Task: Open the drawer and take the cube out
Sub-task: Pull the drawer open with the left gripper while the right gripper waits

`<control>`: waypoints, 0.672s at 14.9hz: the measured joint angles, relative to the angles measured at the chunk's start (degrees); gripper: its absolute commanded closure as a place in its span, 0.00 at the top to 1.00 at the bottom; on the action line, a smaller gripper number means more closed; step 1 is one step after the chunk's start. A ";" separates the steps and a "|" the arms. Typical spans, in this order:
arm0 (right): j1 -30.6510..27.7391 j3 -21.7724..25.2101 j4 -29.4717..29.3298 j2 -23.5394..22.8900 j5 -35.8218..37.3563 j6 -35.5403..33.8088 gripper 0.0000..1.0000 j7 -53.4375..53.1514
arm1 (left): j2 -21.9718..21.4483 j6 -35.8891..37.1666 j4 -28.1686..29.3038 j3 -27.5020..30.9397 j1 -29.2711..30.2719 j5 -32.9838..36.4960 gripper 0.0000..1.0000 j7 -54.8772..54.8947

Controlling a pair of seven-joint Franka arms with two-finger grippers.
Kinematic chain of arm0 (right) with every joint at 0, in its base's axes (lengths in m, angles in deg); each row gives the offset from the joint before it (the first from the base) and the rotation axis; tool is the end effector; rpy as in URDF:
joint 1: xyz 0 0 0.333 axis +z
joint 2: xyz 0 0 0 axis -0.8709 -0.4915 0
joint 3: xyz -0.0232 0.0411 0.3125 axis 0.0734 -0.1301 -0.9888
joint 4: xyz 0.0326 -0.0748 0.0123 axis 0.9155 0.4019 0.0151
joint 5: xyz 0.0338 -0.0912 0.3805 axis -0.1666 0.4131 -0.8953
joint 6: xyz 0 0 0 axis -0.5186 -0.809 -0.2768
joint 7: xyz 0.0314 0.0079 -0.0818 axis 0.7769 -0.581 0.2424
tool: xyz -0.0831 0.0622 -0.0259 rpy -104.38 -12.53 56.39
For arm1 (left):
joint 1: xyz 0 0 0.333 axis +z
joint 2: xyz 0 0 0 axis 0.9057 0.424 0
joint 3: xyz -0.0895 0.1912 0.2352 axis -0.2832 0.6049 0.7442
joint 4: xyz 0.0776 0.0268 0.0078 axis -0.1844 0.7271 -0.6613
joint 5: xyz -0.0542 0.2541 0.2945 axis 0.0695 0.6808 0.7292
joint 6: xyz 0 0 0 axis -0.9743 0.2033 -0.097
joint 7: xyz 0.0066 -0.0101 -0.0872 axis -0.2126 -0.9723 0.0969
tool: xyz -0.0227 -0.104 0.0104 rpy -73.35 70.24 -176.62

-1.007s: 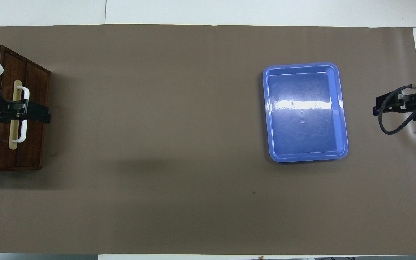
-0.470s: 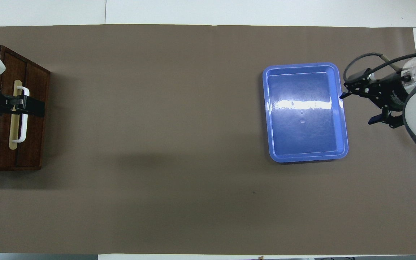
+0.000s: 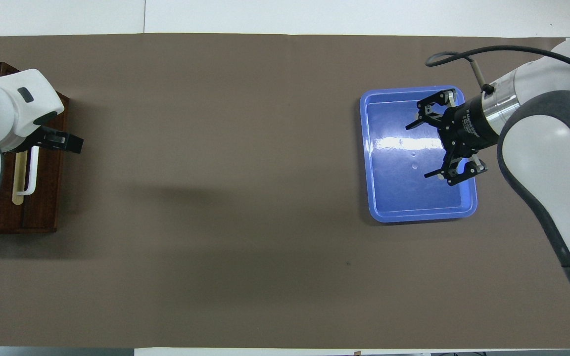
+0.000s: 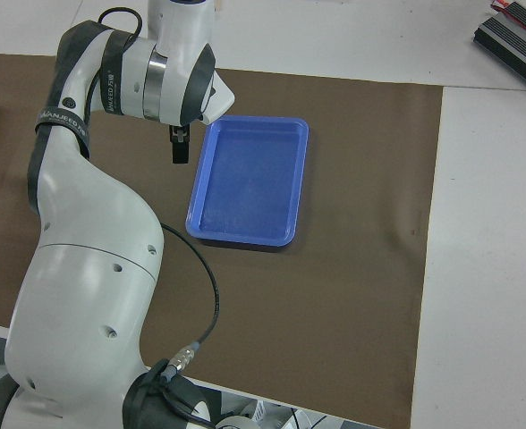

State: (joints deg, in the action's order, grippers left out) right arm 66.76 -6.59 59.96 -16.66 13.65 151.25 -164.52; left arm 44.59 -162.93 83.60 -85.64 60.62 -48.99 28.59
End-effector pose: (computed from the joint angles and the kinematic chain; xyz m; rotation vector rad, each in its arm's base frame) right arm 0.5882 0.1088 0.5202 -2.2795 1.7569 0.4976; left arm 0.5805 -0.0598 0.5122 -2.8140 0.4416 -0.0935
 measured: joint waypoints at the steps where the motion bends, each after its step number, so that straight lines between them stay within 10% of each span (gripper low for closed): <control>1: 0.24 0.00 0.01 -0.03 -1.52 0.00 0.99 -2.15 | 1.12 -1.53 0.44 0.03 0.01 1.39 1.00 0.33; 10: 0.77 -0.04 2.70 -1.13 -5.41 4.30 0.99 -6.71 | 5.27 -13.91 6.50 0.82 4.15 5.33 1.00 1.58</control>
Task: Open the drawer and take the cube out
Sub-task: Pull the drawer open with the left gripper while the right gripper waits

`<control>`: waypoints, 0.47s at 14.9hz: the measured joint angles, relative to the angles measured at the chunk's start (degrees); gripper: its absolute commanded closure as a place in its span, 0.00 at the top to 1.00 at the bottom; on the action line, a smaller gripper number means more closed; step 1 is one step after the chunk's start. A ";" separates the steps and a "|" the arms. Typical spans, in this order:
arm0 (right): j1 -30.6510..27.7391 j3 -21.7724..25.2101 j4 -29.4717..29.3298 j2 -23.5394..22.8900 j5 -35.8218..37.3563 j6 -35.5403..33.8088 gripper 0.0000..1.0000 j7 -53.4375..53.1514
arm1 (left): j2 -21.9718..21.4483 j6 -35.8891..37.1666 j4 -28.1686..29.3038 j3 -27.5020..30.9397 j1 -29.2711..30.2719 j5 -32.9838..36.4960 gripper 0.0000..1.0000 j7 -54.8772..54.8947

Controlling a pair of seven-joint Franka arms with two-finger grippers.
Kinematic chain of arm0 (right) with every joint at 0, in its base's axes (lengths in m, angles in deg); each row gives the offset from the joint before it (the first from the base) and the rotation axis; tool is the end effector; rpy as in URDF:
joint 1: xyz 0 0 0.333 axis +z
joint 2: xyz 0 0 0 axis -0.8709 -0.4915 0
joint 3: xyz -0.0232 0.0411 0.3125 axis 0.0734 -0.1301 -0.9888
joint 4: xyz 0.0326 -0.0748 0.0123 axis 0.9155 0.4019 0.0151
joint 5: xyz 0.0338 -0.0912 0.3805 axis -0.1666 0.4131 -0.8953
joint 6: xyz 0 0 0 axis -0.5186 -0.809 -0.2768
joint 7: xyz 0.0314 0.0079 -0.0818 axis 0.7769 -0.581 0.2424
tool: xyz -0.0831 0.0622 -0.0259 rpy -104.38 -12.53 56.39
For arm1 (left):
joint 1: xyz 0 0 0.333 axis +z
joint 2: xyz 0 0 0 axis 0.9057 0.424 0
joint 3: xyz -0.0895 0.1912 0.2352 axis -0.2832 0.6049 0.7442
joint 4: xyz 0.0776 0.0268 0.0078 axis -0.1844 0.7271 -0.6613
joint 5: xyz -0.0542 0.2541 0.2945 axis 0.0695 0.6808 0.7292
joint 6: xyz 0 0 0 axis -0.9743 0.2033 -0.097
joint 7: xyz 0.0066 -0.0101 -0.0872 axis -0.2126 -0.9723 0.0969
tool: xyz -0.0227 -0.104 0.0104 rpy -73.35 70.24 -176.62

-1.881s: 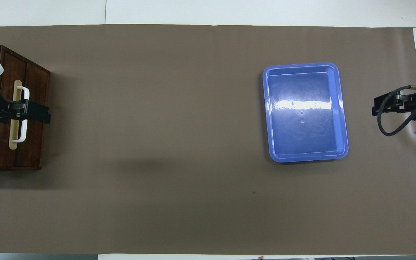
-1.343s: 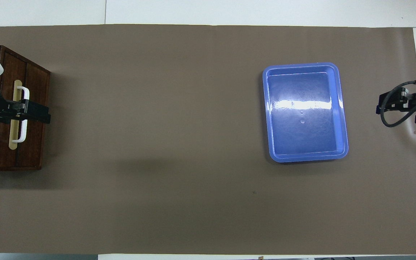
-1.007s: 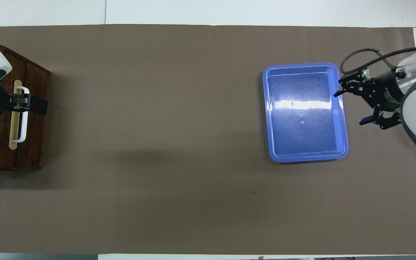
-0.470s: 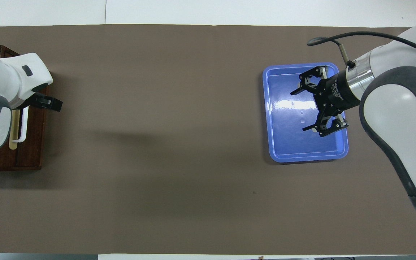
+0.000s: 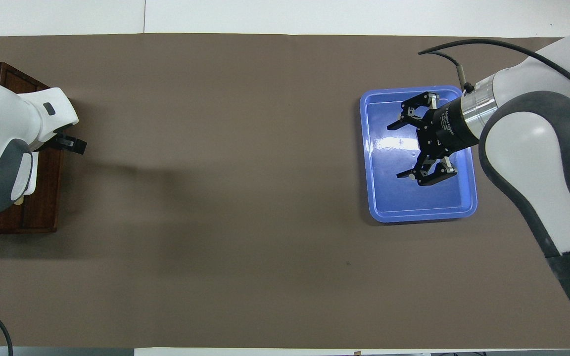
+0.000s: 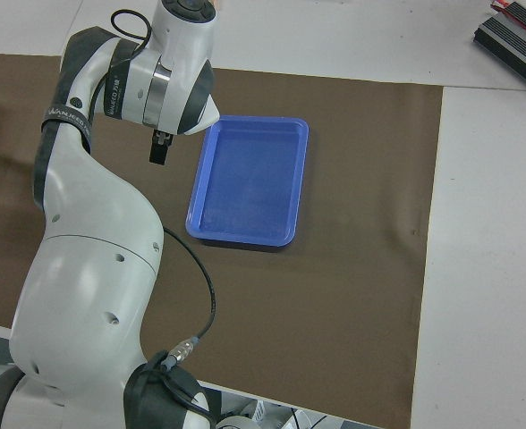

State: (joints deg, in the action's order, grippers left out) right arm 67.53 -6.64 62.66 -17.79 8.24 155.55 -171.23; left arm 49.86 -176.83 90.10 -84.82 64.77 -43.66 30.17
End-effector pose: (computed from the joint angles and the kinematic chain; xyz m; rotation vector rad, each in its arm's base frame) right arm 0.5928 0.1225 0.4948 -2.0917 1.8877 0.5907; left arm 0.6005 -0.0159 0.4260 -2.7517 0.5078 -0.1191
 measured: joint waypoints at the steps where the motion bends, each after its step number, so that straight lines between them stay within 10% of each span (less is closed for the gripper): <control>1: 0.46 -0.02 0.11 -0.37 -0.06 0.98 0.99 1.22 | 0.03 -0.17 0.07 0.00 0.20 0.59 1.00 0.06; 7: 3.41 -0.11 0.21 -2.24 -4.14 6.75 0.98 2.69 | 0.07 -5.06 5.05 0.06 1.58 1.37 1.00 0.08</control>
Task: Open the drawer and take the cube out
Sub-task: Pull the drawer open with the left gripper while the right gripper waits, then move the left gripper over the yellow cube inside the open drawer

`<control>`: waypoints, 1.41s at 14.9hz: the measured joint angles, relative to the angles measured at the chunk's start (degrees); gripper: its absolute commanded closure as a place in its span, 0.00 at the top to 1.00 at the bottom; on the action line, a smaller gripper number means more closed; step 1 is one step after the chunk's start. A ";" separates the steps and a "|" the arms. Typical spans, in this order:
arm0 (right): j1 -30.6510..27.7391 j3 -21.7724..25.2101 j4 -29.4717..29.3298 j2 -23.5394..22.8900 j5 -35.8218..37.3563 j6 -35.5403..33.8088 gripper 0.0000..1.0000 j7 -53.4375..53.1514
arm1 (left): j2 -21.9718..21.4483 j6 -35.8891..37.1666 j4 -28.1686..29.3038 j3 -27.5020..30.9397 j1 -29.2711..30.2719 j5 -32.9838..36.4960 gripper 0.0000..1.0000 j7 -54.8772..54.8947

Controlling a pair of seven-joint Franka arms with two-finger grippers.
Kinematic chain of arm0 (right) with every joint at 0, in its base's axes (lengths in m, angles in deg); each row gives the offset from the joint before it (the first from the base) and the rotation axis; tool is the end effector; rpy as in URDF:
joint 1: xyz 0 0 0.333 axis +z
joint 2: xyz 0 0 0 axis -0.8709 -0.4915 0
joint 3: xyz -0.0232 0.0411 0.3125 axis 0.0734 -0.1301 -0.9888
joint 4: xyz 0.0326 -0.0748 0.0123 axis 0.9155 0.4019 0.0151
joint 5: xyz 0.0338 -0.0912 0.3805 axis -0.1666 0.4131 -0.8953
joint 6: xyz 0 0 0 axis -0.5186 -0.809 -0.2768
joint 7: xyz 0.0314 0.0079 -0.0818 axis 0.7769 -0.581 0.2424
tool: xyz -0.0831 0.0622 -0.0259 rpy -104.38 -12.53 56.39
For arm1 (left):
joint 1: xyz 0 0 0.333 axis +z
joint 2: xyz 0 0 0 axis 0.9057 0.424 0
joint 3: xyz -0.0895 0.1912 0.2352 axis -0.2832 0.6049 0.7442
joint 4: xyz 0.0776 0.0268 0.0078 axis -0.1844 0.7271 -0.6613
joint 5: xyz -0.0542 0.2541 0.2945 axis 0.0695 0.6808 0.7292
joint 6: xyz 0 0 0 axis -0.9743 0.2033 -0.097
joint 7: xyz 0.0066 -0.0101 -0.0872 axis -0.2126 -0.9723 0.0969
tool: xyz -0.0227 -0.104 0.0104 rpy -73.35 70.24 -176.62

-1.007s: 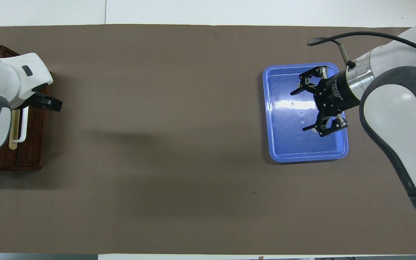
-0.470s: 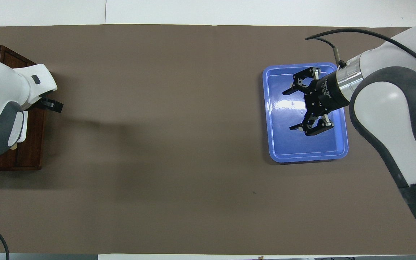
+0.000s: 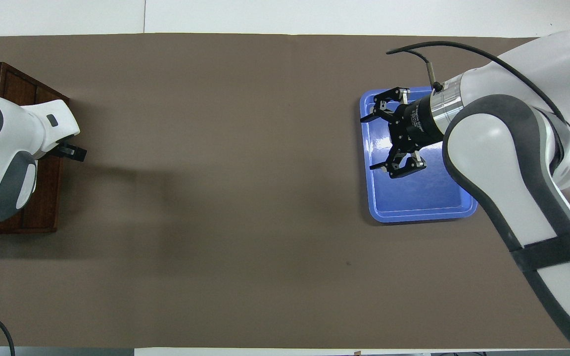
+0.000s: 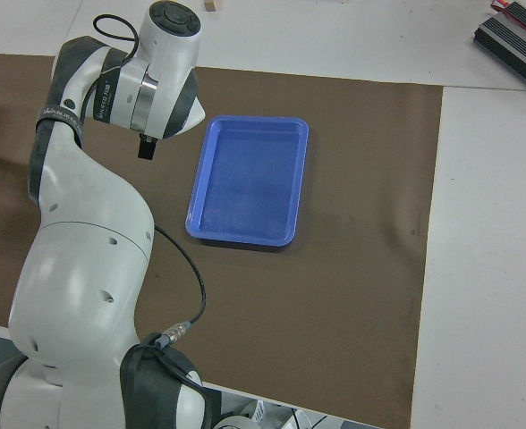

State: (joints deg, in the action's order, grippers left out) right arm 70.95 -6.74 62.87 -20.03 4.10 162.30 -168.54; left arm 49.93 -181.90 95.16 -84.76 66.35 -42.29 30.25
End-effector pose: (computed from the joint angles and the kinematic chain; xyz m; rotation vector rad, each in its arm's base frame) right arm 0.6032 0.1606 0.4798 -2.0684 1.7839 0.5659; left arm 0.5891 -0.0028 0.3919 -2.7476 0.5319 -0.1103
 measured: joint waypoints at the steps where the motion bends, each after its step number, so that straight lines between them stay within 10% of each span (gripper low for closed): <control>1: 0.17 0.00 0.06 0.00 -0.04 0.39 0.98 0.00 | 0.00 -0.53 0.53 0.00 0.22 0.07 1.00 0.00; 21: 4.47 -0.04 -2.81 -3.37 -3.41 2.01 0.98 -1.10 | 1.23 -0.49 0.57 -0.96 -16.23 -3.06 1.00 -24.70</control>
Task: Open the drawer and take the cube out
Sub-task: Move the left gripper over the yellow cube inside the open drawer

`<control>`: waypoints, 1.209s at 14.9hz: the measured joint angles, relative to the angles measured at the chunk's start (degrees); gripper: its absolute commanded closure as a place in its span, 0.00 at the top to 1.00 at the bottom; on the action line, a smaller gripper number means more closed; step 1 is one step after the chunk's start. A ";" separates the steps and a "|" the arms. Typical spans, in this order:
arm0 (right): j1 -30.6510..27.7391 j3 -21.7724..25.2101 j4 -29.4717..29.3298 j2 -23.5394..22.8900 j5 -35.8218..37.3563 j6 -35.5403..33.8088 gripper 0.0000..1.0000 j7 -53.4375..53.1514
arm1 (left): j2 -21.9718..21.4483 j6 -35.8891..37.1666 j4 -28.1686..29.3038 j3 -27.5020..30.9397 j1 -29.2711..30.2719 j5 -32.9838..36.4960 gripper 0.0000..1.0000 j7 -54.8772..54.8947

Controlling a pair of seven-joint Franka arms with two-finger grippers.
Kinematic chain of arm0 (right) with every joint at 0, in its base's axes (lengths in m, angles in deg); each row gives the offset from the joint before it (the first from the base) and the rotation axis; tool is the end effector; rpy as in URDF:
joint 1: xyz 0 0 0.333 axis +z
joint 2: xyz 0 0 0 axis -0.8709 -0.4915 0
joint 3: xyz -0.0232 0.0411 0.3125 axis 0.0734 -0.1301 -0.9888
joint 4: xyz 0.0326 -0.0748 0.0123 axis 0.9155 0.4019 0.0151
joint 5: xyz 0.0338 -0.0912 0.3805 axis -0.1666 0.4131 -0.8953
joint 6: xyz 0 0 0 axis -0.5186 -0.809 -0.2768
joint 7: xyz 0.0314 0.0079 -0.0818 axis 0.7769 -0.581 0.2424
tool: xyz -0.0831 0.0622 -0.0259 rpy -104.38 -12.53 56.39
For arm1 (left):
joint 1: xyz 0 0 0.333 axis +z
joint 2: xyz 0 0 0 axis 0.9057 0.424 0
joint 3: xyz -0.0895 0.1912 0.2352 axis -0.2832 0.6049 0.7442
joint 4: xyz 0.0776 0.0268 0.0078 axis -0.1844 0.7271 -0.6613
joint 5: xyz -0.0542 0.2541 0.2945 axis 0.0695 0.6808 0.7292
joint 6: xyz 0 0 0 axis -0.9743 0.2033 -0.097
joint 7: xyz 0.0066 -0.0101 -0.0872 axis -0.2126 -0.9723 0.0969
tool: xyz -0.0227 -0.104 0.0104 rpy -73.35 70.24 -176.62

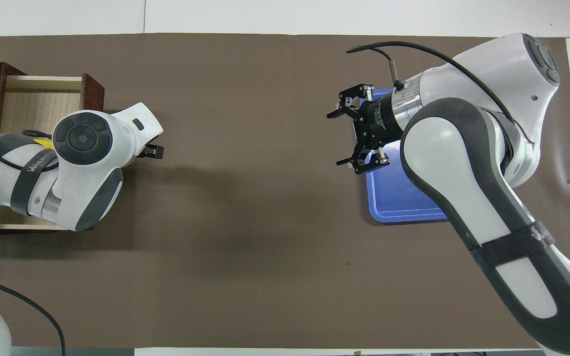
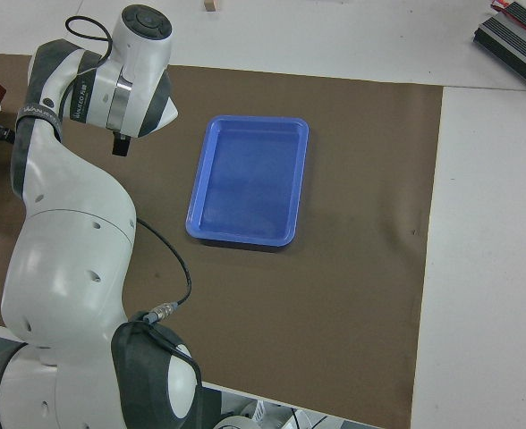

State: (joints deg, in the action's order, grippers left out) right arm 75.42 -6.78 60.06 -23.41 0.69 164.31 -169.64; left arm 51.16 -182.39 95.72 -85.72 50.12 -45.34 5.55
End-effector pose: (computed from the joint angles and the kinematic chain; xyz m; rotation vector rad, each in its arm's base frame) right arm 0.6076 0.2139 0.4707 -2.0573 1.7302 0.6165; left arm 0.5606 -0.1779 0.3751 -2.8652 0.3224 -0.2294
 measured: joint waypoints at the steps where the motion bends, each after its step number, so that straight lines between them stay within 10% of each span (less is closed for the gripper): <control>1: 0.02 0.00 0.02 -0.05 0.00 -0.08 0.99 -0.36 | 0.00 0.65 -0.36 -0.13 -0.13 -0.20 1.00 -0.08; 18: 0.96 0.82 0.86 0.53 0.01 -3.10 1.00 -0.67 | 0.74 26.69 -25.05 1.65 7.59 -13.39 1.00 -15.18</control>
State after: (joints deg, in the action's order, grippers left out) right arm 76.38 -5.96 60.92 -22.88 0.69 161.21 -170.31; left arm 51.90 -155.69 70.67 -84.08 57.72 -58.73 -9.64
